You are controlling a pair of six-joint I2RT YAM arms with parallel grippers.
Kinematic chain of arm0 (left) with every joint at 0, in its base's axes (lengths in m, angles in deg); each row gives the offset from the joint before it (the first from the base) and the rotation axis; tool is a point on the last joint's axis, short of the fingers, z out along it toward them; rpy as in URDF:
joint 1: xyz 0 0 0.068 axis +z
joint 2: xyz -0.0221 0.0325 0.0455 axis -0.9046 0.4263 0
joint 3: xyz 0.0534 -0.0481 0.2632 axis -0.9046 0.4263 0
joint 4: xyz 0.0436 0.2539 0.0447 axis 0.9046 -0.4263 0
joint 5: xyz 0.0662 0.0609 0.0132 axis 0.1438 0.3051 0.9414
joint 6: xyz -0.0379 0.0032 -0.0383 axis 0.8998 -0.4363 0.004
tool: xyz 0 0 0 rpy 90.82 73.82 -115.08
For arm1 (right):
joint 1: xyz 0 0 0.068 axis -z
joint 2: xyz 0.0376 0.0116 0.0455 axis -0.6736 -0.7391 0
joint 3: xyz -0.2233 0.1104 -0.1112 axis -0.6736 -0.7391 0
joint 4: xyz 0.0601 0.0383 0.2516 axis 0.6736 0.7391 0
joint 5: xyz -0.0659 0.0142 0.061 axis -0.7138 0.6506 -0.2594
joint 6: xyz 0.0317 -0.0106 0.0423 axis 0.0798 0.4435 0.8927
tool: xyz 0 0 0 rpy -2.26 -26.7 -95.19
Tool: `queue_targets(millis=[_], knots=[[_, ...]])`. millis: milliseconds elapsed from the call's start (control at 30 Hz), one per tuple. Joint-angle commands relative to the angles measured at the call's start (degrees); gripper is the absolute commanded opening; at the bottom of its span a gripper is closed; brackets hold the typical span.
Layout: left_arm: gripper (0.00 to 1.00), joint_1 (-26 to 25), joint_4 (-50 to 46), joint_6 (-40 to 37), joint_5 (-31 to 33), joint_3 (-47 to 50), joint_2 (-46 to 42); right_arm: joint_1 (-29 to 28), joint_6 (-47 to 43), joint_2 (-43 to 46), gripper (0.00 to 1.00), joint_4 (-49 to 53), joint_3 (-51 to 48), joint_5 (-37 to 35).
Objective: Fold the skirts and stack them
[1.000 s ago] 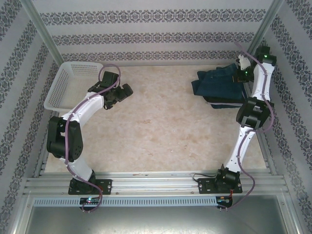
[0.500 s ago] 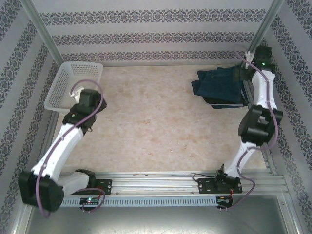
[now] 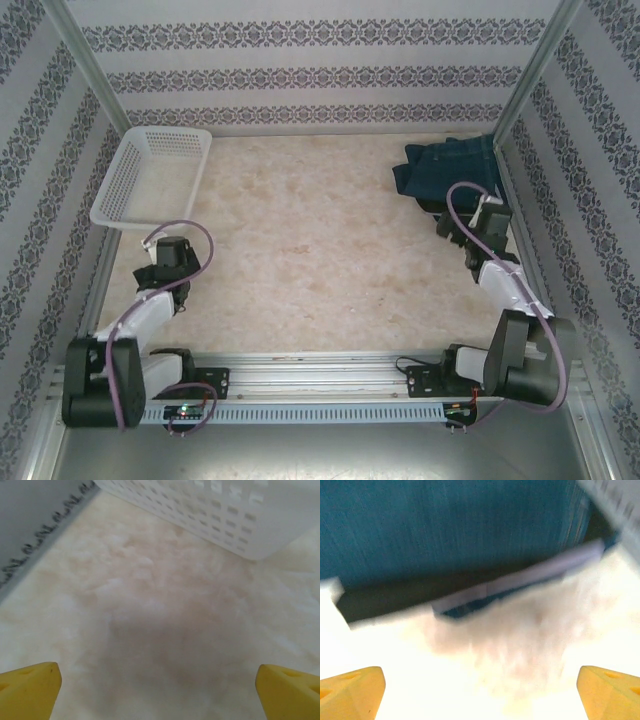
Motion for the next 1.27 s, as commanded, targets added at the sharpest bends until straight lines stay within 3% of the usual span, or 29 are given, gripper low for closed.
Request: queue_targets(millis=[0, 233, 300, 433, 533, 567, 600, 633, 667, 700, 733, 800, 867, 1233], knots=[[1.0, 1.25, 16.29, -5.9, -12.17, -3.26, 6.2, -0.97, 2.04, 0.6, 0.98, -16.46, -3.16, 3.55], [1.0, 1.4, 34.69, -7.86, -20.81, -5.58, 18.5, -5.45, -5.55, -8.58, 0.98, -31.27, -5.31, 5.54], [1.0, 1.36, 33.42, -8.91, -22.74, -6.1, 18.54, -6.62, -6.19, -10.51, 0.98, -34.38, -5.12, 6.5], [1.0, 0.92, 42.44, -10.78, -26.15, -1.63, 18.2, -10.91, -11.14, -12.38, 0.98, -38.03, -6.77, 4.11], [1.0, -1.67, 46.49, -14.08, -26.23, 0.05, 20.55, -11.3, -10.0, -17.31, 0.98, -54.45, -11.91, 2.7], [1.0, -3.32, 57.59, -15.7, -24.11, 1.66, 25.47, -11.19, -10.16, -15.35, 0.98, -47.63, -10.49, 1.39], [1.0, -3.52, 54.43, -15.63, -23.42, 1.95, 24.41, -11.34, -9.97, -14.53, 0.98, -44.65, -9.57, -0.05], [1.0, -3.51, 47.88, -13.96, -20.22, 1.0, 21.39, -11.6, -9.91, -15.76, 0.98, -48.94, -10.51, -1.02], [1.0, -3.56, 55.17, -14.0, -19.17, 1.98, 23.9, -11.81, -9.71, -15.97, 0.98, -49.99, -10.95, -2.17], [1.0, -3.6, 56.54, -14.12, -19.0, 2.47, 24.67, -11.8, -9.98, -15.08, 0.98, -47.86, -10.62, -2.21], [1.0, -3.59, 50.95, -13.28, -18.57, 1.74, 22.68, -11.85, -9.92, -14.68, 0.98, -46.8, -10.39, -2.21], [1.0, -3.7, 55.53, -13.86, -18.55, 2.0, 24.45, -11.9, -9.88, -15.21, 0.98, -48.32, -10.59, -2.13], [1.0, -3.68, 51.58, -13.44, -18.66, 1.47, 23.02, -11.9, -9.95, -15.1, 0.98, -47.61, -10.44, -2.13], [1.0, -3.67, 53.4, -13.63, -18.35, 1.61, 23.67, -11.97, -9.98, -15.04, 0.98, -47.47, -10.38, -2.13]])
